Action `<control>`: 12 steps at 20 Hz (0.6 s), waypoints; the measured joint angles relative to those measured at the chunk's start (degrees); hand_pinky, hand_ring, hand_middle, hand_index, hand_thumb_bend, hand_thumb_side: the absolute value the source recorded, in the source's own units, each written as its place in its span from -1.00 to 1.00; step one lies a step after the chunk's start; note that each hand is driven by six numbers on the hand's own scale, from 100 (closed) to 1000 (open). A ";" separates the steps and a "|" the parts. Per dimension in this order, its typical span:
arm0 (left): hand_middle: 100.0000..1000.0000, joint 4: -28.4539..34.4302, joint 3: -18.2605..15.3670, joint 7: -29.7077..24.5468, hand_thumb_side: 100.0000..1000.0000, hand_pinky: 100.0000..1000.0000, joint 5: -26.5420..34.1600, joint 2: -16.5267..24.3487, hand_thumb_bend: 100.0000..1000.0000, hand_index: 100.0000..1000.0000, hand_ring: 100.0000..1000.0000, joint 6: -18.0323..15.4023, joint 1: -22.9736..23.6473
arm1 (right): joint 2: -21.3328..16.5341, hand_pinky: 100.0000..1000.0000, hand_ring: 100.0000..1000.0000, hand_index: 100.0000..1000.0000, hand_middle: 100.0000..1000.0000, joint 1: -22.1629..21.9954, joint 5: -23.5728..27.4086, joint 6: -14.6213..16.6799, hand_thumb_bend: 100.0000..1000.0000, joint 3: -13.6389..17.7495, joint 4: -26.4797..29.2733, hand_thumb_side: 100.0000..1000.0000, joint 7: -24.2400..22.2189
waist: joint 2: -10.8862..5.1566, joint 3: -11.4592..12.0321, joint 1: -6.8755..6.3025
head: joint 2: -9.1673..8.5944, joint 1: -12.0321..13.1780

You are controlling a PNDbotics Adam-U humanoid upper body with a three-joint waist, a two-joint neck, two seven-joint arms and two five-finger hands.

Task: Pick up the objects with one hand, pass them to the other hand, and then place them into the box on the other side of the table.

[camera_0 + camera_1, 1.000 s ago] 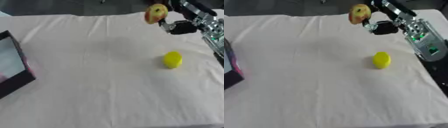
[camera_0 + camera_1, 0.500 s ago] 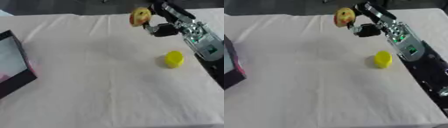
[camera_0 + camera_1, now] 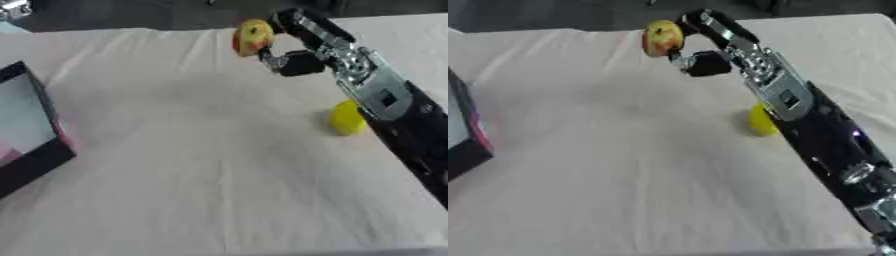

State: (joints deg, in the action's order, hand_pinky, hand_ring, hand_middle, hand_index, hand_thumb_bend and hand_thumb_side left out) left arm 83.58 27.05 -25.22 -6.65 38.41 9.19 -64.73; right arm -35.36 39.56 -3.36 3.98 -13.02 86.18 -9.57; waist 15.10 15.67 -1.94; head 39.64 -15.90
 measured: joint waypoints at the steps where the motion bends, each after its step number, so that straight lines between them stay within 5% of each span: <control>1: 0.51 0.00 0.56 -0.29 0.27 0.68 -0.10 -0.68 -0.48 0.57 0.54 0.26 -0.36 | 0.37 0.68 0.49 -0.34 -0.29 0.14 -0.15 0.00 -1.00 -0.18 -0.03 -1.00 0.00 | 0.00 0.04 -0.03 | 0.00 -0.06; 12: 0.53 -3.94 3.97 -0.09 0.29 0.70 -3.92 -9.23 -0.47 0.60 0.55 1.59 -2.39 | 2.76 0.68 0.48 -0.34 -0.30 1.66 -1.09 0.59 -1.00 -2.26 0.04 -1.00 0.24 | 0.40 0.20 -0.27 | 0.01 0.00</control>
State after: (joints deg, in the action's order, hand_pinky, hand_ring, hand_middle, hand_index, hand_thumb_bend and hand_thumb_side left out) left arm 79.64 31.02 -25.31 -10.57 29.17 10.78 -67.12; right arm -32.60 41.22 -4.46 4.57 -15.28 86.22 -9.33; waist 15.49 15.88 -2.21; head 39.64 -15.90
